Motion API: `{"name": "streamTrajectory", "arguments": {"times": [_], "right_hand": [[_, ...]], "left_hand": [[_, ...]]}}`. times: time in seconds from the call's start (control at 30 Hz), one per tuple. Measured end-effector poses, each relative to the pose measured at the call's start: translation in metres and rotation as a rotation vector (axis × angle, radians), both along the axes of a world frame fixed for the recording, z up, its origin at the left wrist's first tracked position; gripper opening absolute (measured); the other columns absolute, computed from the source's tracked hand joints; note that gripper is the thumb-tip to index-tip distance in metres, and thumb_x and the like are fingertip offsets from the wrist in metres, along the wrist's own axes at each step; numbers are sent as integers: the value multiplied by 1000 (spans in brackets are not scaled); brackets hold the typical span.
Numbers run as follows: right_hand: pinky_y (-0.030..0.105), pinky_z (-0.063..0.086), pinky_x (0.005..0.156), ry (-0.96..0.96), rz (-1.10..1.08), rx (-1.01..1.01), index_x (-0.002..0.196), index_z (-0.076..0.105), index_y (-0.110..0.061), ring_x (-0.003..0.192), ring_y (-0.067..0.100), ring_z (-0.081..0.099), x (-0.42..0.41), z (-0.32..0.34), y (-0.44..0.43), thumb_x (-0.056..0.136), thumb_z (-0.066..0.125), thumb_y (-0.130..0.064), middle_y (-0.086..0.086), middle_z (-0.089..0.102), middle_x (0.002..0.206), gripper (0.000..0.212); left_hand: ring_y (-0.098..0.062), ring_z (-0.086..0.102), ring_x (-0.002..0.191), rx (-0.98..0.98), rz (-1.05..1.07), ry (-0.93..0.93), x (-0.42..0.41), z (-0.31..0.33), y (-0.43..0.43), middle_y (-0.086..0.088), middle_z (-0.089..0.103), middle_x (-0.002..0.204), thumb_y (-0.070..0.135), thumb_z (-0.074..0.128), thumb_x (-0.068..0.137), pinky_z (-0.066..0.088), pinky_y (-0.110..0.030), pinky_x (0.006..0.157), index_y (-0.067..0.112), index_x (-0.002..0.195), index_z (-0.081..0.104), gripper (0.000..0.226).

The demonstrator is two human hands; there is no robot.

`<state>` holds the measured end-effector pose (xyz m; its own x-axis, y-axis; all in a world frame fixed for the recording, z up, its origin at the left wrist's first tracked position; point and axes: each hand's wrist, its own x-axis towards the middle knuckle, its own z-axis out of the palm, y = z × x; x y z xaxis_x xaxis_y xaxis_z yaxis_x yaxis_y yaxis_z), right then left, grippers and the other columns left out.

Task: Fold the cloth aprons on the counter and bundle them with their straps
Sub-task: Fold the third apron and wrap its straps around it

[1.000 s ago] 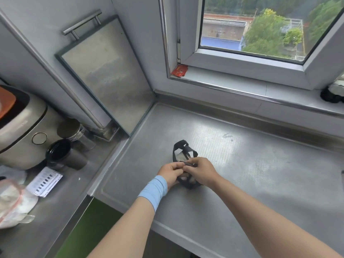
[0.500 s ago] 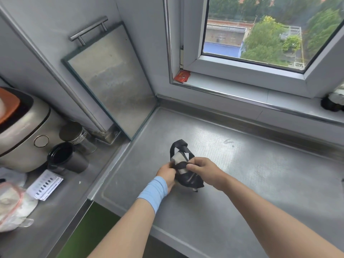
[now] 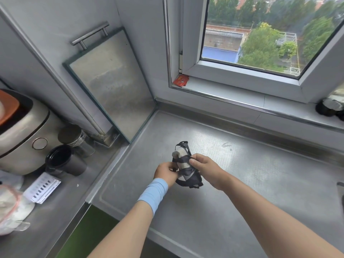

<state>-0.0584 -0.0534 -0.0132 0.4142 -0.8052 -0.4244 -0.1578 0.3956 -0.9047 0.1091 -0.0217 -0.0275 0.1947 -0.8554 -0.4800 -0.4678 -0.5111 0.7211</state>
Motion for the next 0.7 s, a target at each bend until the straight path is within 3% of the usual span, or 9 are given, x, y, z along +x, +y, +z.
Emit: {"name": "streamTrajectory", "arguments": {"times": [0.1,0.13,0.2,0.27,0.37,0.5,0.7], "right_hand": [[21,49,68,27,13,-7,97,59,-11,76,15,60,3,1,0,103,49,-13,4,65,85,12],[22,49,67,42,14,-15,97,58,-11,75,15,60,4,1,1,103,49,-13,4,64,84,12],[26,49,70,103,14,-57,96,58,-13,77,16,59,7,-2,1,103,49,-15,5,64,85,12],[30,50,73,171,31,-100,95,59,-16,78,15,60,9,-6,-1,102,50,-17,3,65,85,11],[31,49,75,240,-1,-142,92,57,-21,77,13,59,11,-9,-2,101,51,-20,-1,64,84,11],[33,51,76,346,35,-186,92,55,-20,79,14,60,13,-11,-1,100,52,-24,0,65,87,10],[30,49,73,586,122,-345,91,59,-19,81,18,61,8,-4,-9,96,57,-32,-3,66,86,14]], "left_hand": [[-22,52,69,15,-2,-34,0,1,-3,0,60,71,15,65,82,41,-23,61,18,80,66,4],[-24,55,74,51,72,96,-2,2,-3,-3,64,75,11,60,82,45,-24,67,13,81,66,6],[-32,64,93,111,318,551,-6,2,-1,-14,72,94,6,54,81,53,-35,85,5,92,70,20],[-35,64,103,132,503,904,-9,0,2,-20,69,106,-1,44,87,51,-44,93,-1,107,67,31],[-33,60,96,127,437,1162,-5,-4,6,-18,65,102,5,41,84,47,-43,90,0,113,62,37],[-31,65,108,86,288,987,-8,-11,8,-16,69,114,20,71,84,48,-52,99,4,120,62,40],[-33,68,102,35,337,704,3,-18,0,-15,74,98,14,79,62,51,-47,98,7,99,72,38]]}}
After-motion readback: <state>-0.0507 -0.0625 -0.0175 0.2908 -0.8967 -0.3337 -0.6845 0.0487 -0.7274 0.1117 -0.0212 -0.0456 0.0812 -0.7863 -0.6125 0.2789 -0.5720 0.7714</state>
